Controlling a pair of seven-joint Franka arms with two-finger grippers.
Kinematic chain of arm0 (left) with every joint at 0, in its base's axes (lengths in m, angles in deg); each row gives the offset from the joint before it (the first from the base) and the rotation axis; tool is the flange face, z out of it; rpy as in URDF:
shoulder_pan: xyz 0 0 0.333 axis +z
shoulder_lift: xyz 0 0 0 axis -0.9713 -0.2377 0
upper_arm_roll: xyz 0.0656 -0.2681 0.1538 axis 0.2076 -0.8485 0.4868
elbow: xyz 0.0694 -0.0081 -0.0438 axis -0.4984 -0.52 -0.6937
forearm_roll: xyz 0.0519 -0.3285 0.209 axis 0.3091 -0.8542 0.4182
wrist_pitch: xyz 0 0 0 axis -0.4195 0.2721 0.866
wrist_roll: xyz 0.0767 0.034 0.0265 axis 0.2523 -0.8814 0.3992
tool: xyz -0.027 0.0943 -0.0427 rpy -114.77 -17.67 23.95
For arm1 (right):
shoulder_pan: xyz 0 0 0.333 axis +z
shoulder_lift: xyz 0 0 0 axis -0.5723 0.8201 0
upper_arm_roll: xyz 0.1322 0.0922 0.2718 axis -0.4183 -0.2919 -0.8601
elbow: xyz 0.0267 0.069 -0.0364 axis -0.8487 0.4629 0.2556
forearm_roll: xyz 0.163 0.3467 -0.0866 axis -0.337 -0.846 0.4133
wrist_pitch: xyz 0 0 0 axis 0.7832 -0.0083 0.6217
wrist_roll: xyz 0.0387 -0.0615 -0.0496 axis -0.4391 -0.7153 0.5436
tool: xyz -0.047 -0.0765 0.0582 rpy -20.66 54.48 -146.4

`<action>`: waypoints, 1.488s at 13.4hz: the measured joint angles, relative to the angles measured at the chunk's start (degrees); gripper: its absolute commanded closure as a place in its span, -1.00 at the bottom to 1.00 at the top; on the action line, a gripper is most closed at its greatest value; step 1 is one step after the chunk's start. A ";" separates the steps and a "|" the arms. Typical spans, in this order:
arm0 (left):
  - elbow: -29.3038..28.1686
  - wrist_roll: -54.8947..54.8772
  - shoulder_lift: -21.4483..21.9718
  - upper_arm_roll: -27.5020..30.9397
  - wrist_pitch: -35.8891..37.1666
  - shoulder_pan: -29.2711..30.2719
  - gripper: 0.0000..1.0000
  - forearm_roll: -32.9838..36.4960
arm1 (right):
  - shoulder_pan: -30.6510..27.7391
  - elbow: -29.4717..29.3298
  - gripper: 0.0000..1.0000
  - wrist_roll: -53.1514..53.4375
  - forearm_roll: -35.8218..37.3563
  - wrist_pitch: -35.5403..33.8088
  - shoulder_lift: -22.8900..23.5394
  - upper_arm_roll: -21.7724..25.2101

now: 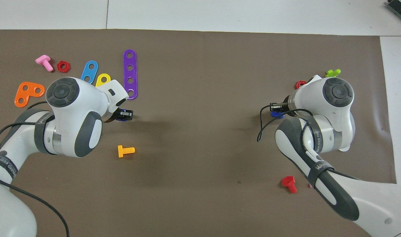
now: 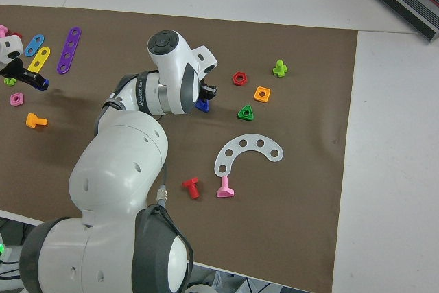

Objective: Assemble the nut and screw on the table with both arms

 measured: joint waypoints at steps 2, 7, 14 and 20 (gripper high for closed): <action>3.26 0.00 0.03 0.27 3.83 0.34 1.00 0.00 | 3.37 -2.45 1.00 6.45 -0.07 0.00 -0.01 -0.17; 8.80 -0.02 0.07 0.74 11.57 2.48 1.00 0.00 | 13.86 -9.07 1.00 23.46 -0.05 -1.47 2.86 -0.37; 13.54 -0.04 0.10 0.83 16.94 4.26 1.00 -1.20 | 23.09 -23.36 1.00 38.32 1.96 -8.93 13.70 -0.35; 14.89 5.51 0.10 -0.17 17.04 3.51 1.00 -4.77 | 24.32 -21.98 -0.92 39.34 2.03 -10.14 14.06 -0.28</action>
